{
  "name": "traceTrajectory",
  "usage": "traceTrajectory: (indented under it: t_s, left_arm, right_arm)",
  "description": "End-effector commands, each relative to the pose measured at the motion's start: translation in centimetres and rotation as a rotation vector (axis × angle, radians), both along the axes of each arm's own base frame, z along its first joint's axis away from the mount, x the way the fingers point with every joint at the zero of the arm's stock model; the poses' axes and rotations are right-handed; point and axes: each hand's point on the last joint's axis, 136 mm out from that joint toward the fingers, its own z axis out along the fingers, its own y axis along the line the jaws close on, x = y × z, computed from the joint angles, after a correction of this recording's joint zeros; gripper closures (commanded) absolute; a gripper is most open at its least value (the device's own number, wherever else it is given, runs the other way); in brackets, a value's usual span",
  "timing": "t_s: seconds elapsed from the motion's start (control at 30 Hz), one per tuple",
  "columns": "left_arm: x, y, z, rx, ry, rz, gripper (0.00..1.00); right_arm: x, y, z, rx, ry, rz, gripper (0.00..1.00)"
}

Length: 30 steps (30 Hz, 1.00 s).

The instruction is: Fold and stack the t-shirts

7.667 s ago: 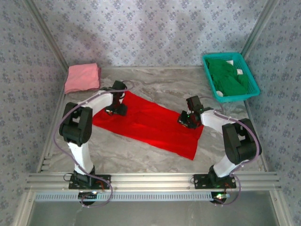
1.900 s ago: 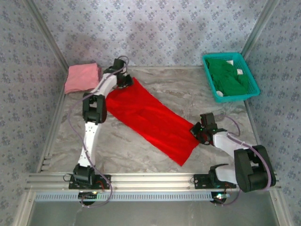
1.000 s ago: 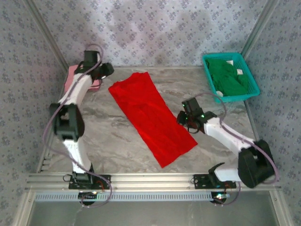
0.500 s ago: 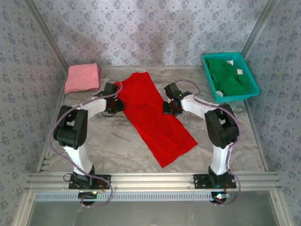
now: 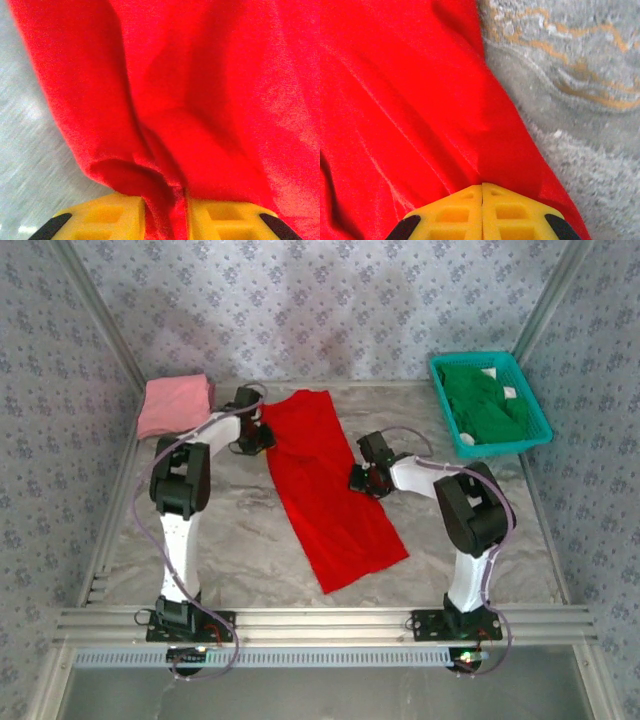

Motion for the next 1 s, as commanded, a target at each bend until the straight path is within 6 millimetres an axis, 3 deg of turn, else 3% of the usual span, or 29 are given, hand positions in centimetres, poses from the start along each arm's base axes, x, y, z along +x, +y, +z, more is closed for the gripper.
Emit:
traceTrajectory:
  t_s: [0.0,0.13,0.2,0.3,0.4,0.53,0.6,0.73,0.83,0.97]
  left_arm:
    - [3.3,-4.0,-1.5,-0.070,-0.070,-0.127,0.74]
    - [5.7,-7.1,0.8,-0.096,-0.106,-0.212,0.74]
    - [6.2,-7.3,2.2,-0.068,-0.115,-0.225,0.74]
    - [6.6,-5.7,4.7,-0.027,-0.185,-0.182,0.74]
    - [6.0,-1.6,7.6,-0.051,-0.269,-0.072,0.70]
    - [1.9,4.6,11.2,-0.130,-0.356,0.056,0.66]
    - [-1.2,5.6,11.7,-0.111,-0.345,0.042,0.63]
    - [-7.5,3.7,9.5,-0.133,-0.230,-0.061,0.62]
    - [-11.6,1.4,7.4,-0.122,-0.183,-0.131,0.63]
    - [-15.7,-1.0,5.9,-0.142,-0.153,-0.169,0.69]
  right_arm:
    - [-5.8,-0.1,-4.2,0.021,0.226,-0.083,0.90]
    - [-6.5,2.5,-3.1,0.091,0.214,-0.069,0.88]
    - [-5.8,2.3,-2.3,0.073,0.176,-0.080,0.86]
    - [-4.0,1.1,-1.0,0.060,0.133,-0.100,0.82]
    - [-2.1,0.0,1.0,0.047,0.081,-0.101,0.80]
    - [-0.1,-0.3,4.1,0.015,0.004,-0.042,0.78]
    - [0.7,-0.7,4.9,-0.016,-0.017,-0.027,0.77]
    - [3.5,-0.8,5.6,-0.031,-0.036,-0.001,0.78]
    - [5.7,-0.9,4.8,-0.052,-0.019,-0.005,0.89]
    - [9.1,-2.2,3.8,-0.087,-0.021,-0.062,1.00]
